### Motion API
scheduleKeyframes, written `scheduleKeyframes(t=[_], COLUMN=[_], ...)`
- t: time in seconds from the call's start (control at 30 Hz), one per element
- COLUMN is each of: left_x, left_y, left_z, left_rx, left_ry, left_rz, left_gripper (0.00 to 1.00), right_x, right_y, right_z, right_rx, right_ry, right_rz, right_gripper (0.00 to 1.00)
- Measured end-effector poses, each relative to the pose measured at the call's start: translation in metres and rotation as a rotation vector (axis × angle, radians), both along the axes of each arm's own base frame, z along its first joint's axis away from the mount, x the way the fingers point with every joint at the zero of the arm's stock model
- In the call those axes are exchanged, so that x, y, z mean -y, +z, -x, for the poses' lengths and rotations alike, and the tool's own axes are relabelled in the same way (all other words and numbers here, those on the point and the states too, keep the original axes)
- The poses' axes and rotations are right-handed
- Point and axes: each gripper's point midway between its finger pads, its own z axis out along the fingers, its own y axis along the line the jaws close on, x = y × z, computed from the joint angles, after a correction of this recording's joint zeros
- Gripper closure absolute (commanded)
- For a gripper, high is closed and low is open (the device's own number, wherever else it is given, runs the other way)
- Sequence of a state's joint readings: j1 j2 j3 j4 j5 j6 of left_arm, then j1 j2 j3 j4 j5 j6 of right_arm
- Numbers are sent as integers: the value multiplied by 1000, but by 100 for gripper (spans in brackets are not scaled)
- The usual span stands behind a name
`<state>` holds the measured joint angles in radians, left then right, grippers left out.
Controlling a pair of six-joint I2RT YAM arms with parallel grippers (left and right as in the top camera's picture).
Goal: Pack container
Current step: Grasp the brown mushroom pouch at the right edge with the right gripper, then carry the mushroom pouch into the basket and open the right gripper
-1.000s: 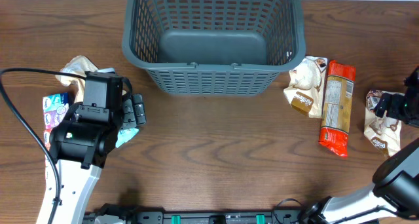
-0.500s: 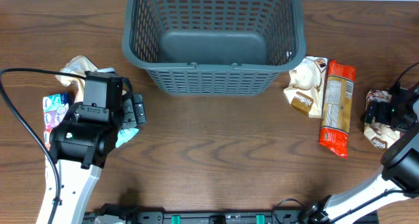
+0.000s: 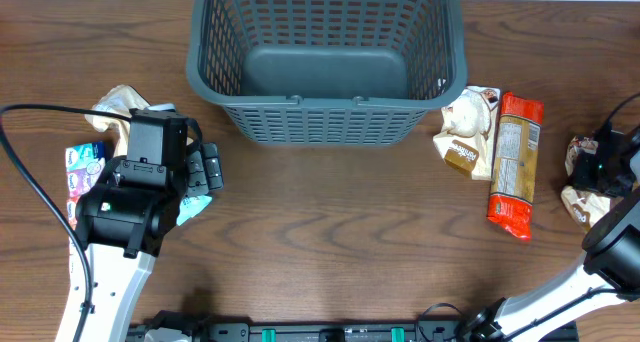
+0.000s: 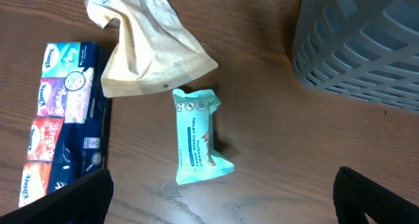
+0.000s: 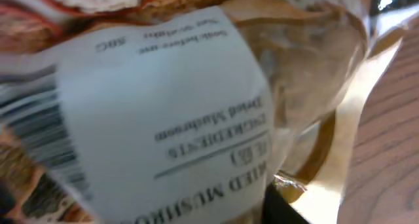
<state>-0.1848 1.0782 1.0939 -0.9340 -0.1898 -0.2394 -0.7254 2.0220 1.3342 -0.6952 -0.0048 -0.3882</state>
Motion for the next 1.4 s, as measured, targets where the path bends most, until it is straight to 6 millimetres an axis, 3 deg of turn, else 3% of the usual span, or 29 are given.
scheduleKeyframes(t=[0.13,0.53,0.67,0.77,0.93,1.03,1.17,1.27,1.4], left_x=[0,0,0,0,0,0,0,0,0], left_y=[0,0,0,0,0,0,0,0,0], left_z=[0,0,0,0,0,0,0,0,0], left_rx=[0,0,0,0,0,0,0,0,0], left_ry=[0,0,0,0,0,0,0,-1,0], left_rz=[0,0,0,0,0,0,0,0,0], left_gripper=[3,3,3,3,3,3,3,3,3], right_x=[1,1,-6,-11,-28,-64,-139,-223,-338], right_y=[1,4,20,59,181,259,333,377,428], right_z=[-1,-3,-7,-23,-68,-88,-112,-128,-131], right_rx=[5,20,48,119,355,494,622,739,934], right_ry=[-11,-65,-74,-53,39,141,377,677,1051], right_rz=[2,-5,-14,29,175,240,281,284,298], right_gripper=[99,99,99,99,99,99,99,99,99])
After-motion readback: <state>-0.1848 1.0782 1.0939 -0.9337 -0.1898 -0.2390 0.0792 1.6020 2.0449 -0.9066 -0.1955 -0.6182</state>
